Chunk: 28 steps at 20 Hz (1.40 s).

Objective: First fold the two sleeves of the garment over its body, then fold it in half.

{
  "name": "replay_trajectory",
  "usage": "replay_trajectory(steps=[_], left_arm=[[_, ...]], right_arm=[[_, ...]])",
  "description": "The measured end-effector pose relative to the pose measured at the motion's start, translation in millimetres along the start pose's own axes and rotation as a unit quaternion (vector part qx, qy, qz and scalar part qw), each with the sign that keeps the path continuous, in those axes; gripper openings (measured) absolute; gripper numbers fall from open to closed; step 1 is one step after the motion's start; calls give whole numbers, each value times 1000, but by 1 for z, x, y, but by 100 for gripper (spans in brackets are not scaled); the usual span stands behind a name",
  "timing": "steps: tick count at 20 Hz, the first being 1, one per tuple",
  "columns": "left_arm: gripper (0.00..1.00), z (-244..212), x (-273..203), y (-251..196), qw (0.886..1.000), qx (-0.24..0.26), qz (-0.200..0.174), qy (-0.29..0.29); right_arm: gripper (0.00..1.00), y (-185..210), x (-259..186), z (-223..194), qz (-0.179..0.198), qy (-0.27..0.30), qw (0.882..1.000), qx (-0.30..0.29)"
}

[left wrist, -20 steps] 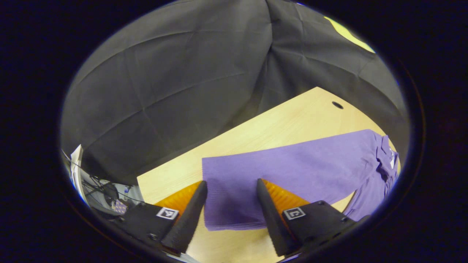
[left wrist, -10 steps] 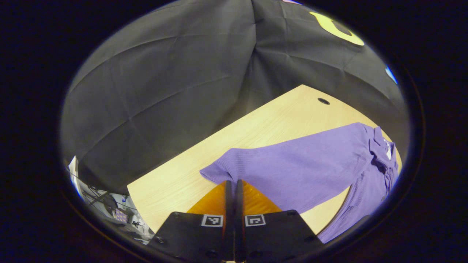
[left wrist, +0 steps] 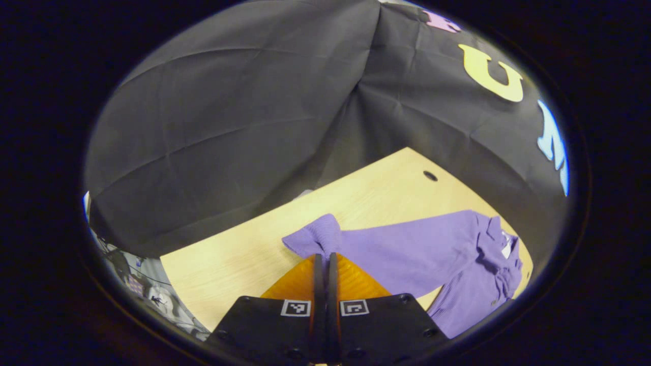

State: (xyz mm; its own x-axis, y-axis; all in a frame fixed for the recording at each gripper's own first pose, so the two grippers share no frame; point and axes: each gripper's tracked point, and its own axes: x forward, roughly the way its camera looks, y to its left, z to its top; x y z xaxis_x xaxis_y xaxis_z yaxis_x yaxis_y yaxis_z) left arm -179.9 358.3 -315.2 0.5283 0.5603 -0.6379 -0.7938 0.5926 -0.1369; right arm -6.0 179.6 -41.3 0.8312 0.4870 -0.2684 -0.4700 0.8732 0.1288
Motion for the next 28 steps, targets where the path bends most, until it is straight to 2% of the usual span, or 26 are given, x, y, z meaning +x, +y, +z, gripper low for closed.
replay_trajectory(steps=[5, 10, 14, 18, 21, 24, 28], left_arm=[[7, 24, -12, -59, 998, -3, -57, -7], [7, 60, -29, -128, 993, 33, -107, -42], [7, 84, -48, -189, 983, 73, -153, -75], [7, 98, -68, -256, 967, 117, -196, -109], [7, 102, -87, -312, 948, 163, -232, -147], [6, 83, -103, -370, 928, 203, -266, -162], [7, 43, -117, -436, 909, 236, -310, -149]], right_arm=[[83, -11, -2, -2, -8, -2, 1000, 5], [83, -35, -6, -2, -27, -10, 1000, 8], [83, -60, -8, -7, -44, -15, 999, 18], [83, -90, -11, -15, -68, -14, 997, 26], [83, -110, -13, -21, -81, -11, 996, 32], [83, -130, -16, -25, -94, -8, 995, 32], [83, -153, -18, -29, -104, -3, 994, 27]])
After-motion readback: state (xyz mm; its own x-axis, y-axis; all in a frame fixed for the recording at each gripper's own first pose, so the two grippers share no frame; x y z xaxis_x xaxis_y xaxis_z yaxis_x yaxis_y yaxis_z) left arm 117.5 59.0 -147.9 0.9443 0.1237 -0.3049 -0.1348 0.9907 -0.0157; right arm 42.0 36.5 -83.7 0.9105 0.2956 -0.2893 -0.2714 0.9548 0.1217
